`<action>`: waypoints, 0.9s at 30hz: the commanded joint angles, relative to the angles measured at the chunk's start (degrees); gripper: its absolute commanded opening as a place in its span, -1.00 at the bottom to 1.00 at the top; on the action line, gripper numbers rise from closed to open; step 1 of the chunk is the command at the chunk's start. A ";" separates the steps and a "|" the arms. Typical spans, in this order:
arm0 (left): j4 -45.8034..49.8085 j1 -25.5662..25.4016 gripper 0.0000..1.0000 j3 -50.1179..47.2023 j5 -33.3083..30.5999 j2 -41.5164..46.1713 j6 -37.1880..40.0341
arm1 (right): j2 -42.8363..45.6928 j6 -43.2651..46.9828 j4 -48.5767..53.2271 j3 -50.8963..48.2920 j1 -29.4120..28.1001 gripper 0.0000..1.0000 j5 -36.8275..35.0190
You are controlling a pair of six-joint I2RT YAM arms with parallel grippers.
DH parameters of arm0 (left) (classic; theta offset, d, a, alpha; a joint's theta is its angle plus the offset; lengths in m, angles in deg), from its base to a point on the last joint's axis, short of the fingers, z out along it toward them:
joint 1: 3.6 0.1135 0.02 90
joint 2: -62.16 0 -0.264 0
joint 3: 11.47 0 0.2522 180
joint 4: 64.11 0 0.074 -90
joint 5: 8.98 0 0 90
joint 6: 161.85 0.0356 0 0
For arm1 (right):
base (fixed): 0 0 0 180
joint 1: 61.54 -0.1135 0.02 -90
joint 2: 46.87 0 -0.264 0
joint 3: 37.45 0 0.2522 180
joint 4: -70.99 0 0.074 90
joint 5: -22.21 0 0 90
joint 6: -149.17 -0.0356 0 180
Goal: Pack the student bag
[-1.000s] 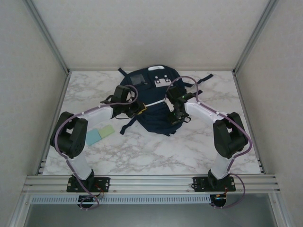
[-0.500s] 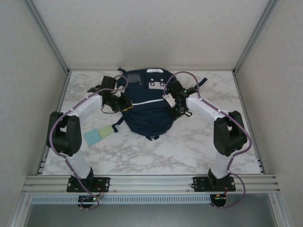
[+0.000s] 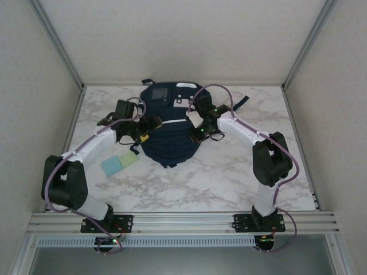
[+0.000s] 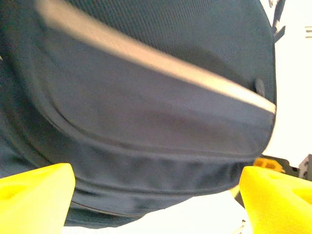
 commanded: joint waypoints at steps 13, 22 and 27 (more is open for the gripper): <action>-26.76 -7.38 -0.10 -7.61 -8.94 -8.14 -21.03 | -0.14 -5.24 -12.16 -5.35 -6.37 -1.00 15.01; -19.77 -7.18 -1.00 -7.97 -10.60 -6.24 -12.00 | -4.64 13.48 11.62 -1.20 -4.17 -1.00 -13.98; -13.52 -7.19 -1.00 -8.80 -11.77 -1.31 -6.93 | -6.57 15.94 11.43 3.51 2.58 -1.00 -22.14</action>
